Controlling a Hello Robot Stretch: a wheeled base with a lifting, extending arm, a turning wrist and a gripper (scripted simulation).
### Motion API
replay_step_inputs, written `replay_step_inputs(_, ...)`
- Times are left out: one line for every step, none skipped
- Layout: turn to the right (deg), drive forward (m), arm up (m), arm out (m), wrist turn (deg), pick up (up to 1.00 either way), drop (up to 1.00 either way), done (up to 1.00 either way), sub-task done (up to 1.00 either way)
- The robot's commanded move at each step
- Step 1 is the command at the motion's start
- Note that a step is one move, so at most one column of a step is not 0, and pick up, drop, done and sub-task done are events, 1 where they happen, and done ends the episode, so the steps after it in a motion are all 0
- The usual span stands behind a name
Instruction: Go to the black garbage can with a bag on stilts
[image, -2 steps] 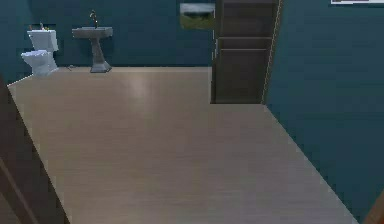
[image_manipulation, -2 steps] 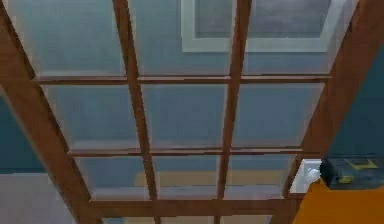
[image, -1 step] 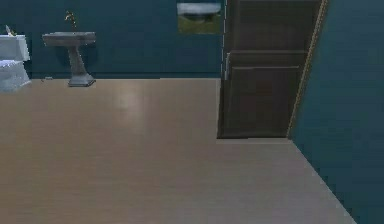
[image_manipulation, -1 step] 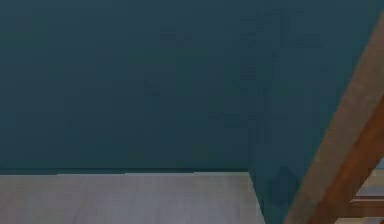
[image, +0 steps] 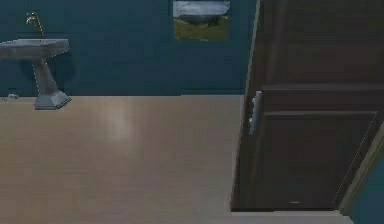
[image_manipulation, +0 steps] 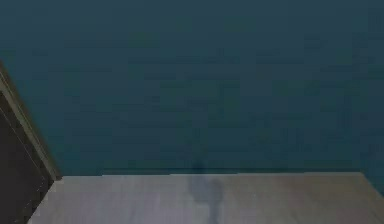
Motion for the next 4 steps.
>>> replay_step_inputs(0.0, 1.00, 0.00, 0.00, 0.0, 0.00, 0.00, 0.00, 0.00)
replay_step_inputs(-6.0, 0.00, 0.00, 0.00, 0.0, 0.00, 0.00, 0.00, 0.00)
replay_step_inputs(0.0, 0.35, 0.00, 0.00, 0.0, 0.00, 0.00, 0.00, 0.00)
replay_step_inputs(45.0, 0.00, 0.00, 0.00, 0.0, 0.00, 0.00, 0.00, 0.00)
